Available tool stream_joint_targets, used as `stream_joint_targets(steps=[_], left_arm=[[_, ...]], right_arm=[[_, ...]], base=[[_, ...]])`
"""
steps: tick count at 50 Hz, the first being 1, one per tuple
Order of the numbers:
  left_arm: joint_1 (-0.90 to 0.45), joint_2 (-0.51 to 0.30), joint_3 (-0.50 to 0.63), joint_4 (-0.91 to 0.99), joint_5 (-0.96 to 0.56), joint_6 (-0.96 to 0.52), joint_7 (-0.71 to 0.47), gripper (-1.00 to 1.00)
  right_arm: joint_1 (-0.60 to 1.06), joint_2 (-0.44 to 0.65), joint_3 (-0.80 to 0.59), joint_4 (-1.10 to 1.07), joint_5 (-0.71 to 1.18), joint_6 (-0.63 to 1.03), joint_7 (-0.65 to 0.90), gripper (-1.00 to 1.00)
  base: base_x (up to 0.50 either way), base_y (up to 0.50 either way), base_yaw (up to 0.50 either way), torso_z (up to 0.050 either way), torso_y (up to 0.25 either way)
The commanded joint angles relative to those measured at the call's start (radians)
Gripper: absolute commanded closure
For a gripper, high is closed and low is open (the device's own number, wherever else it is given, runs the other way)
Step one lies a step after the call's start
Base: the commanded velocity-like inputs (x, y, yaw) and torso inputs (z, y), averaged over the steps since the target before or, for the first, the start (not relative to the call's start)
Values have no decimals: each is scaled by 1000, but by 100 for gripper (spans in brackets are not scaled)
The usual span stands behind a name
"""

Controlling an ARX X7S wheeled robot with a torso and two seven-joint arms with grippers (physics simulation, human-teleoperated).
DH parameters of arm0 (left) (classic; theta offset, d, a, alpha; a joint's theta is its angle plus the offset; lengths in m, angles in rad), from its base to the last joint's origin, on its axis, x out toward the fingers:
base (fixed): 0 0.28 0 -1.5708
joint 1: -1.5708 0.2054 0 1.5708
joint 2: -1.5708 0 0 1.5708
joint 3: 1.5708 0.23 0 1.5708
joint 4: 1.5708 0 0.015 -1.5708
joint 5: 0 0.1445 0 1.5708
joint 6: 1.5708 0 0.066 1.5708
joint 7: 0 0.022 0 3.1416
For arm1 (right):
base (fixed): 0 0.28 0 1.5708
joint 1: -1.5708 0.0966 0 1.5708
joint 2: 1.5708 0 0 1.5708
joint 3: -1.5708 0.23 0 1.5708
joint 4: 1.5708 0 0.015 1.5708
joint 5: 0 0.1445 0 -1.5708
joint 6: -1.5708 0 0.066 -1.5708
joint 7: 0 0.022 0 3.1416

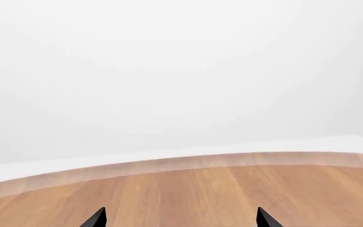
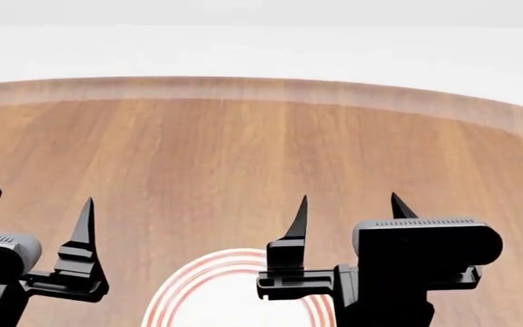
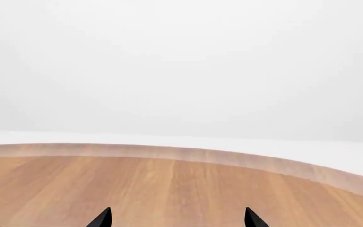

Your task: Pick up the red mug and put it on the plate

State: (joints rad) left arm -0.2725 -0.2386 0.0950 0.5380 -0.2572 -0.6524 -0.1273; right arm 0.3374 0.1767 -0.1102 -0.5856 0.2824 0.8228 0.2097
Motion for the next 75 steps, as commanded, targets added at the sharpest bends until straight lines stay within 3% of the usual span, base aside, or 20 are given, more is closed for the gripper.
stream_joint_targets(steps=[1, 8, 12, 16, 17, 18, 19, 50, 75], left_arm=[[0, -4, 4, -1, -5, 1, -5, -100], [4, -7, -4, -14, -8, 9, -9, -100], [1, 5, -36, -85, 49, 9, -93, -100], [19, 36, -145, -233, 58, 71, -171, -100], [43, 42, -295, -383, 26, 221, -175, -100], [40, 41, -294, -533, 27, 286, -173, -100], [41, 41, -296, -561, 27, 290, -173, -100], [57, 40, -344, -657, -12, 343, -183, -100], [-71, -2, -359, -912, -10, 413, -170, -100]], right_arm=[[-4, 6, -10, 7, 1, -13, 5, -100], [-2, 10, -14, 11, 2, -12, 11, -100], [-1, 12, -14, 23, 2, -17, 12, -100], [1, 13, -14, 35, 5, -21, 13, -100], [-9, 14, -26, 68, -3, -37, 8, -100], [-9, 14, -27, 70, -3, -39, 8, -100], [-9, 15, -28, 71, -3, -38, 9, -100], [-2, 23, -48, 99, 7, -47, 22, -100], [-12, 30, -70, 136, 13, -80, 20, -100]], base=[[0, 0, 0, 0, 0], [0, 0, 0, 0, 0], [0, 0, 0, 0, 0], [0, 0, 0, 0, 0], [0, 0, 0, 0, 0], [0, 0, 0, 0, 0], [0, 0, 0, 0, 0], [0, 0, 0, 0, 0], [0, 0, 0, 0, 0]])
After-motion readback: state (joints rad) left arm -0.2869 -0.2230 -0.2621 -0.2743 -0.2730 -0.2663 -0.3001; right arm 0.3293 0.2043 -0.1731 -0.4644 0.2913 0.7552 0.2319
